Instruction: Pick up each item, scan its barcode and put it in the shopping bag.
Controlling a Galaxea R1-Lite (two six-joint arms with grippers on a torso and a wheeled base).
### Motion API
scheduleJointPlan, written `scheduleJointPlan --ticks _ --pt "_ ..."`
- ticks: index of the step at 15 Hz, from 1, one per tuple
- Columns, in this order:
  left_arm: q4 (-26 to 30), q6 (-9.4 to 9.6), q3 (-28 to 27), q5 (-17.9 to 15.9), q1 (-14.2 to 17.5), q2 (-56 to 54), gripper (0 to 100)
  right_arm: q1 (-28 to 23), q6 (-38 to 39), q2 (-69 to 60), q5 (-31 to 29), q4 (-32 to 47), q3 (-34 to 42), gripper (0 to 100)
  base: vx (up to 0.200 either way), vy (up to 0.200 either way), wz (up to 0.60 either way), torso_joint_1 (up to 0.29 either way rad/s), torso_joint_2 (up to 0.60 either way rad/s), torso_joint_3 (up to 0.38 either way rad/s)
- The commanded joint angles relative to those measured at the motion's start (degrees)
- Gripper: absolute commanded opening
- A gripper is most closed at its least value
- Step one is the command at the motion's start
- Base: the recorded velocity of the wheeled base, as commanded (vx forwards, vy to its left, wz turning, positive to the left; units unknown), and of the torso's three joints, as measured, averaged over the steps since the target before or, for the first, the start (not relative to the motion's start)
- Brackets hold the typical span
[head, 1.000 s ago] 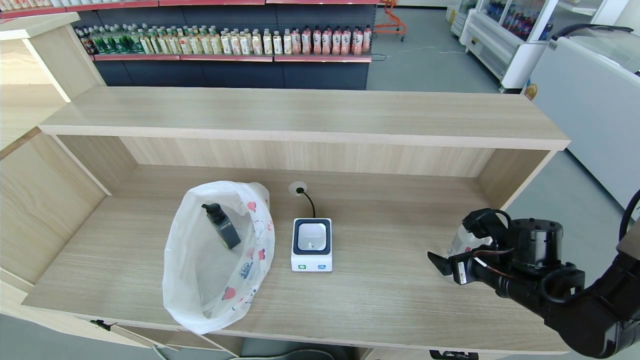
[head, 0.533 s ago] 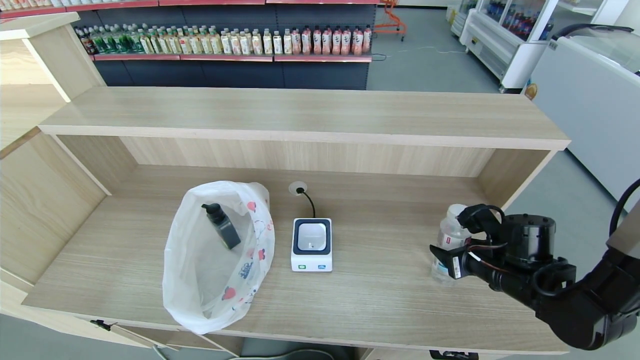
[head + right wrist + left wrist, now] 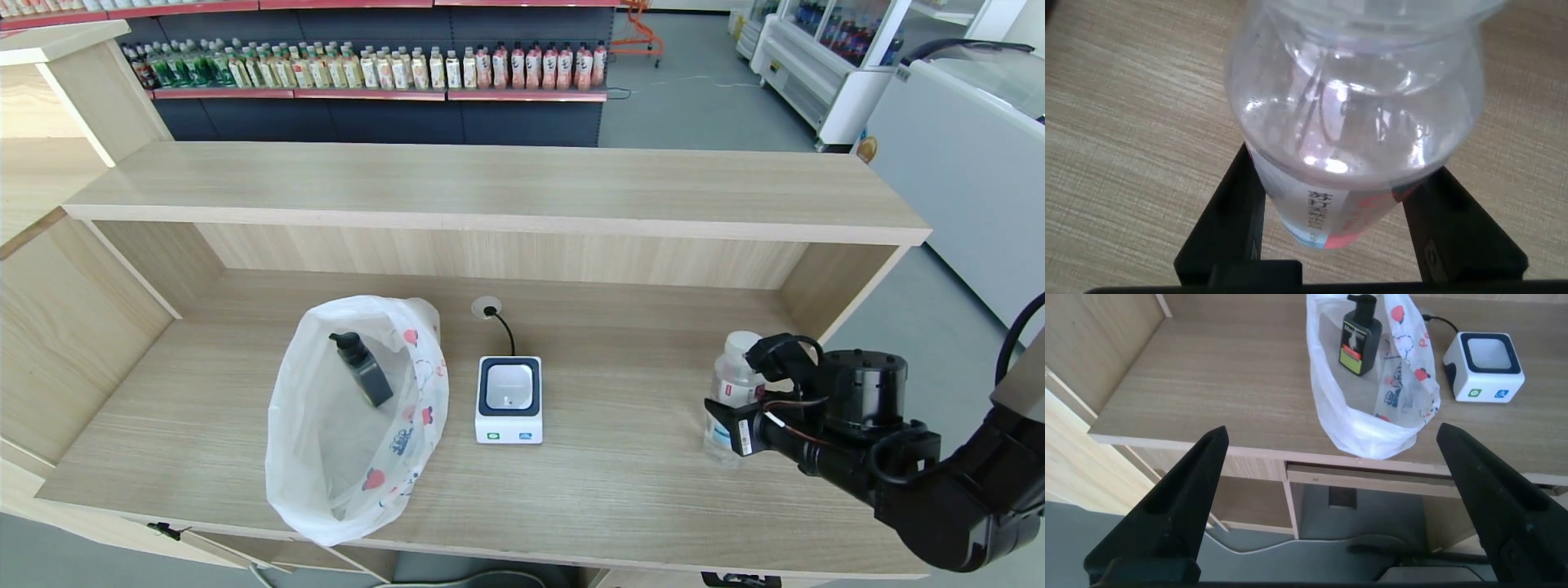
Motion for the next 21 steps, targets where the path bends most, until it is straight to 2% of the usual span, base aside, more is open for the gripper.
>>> scheduleJointPlan --ticks 1,3,6,10,13,16,19,21 --pt "0.0 0.00 0.0 0.0 0.0 0.0 100 0.3 0.0 -0.5 0.0 -0.1 0.2 0 0.000 0.000 0.00 0.000 0.00 0.000" --pt "-0.1 0.00 0.0 0.0 0.0 0.0 100 0.4 0.9 -1.5 2.3 -1.4 2.0 0 0.000 0.000 0.00 0.000 0.00 0.000" --pt "0.0 0.00 0.0 0.0 0.0 0.0 100 0.0 3.0 -2.9 10.6 -4.7 5.6 0 0.000 0.000 0.00 0.000 0.00 0.000" --pt "0.0 0.00 0.0 0.0 0.0 0.0 100 -0.5 10.8 -8.6 31.4 -8.6 6.9 0 0.000 0.000 0.00 0.000 0.00 0.000" --pt "0.0 0.00 0.0 0.0 0.0 0.0 100 0.0 12.4 -18.2 44.4 -3.2 6.6 0 0.000 0.000 0.00 0.000 0.00 0.000" --pt "0.0 0.00 0.0 0.0 0.0 0.0 100 2.5 12.4 -24.3 47.8 3.4 6.0 0 0.000 0.000 0.00 0.000 0.00 0.000" --pt "-0.1 0.00 0.0 0.0 0.0 0.0 100 3.5 12.4 -26.0 50.8 4.3 6.2 0 0.000 0.000 0.00 0.000 0.00 0.000" --pt "-0.1 0.00 0.0 0.0 0.0 0.0 100 3.8 12.0 -26.5 55.6 4.1 6.5 0 0.000 0.000 0.00 0.000 0.00 0.000"
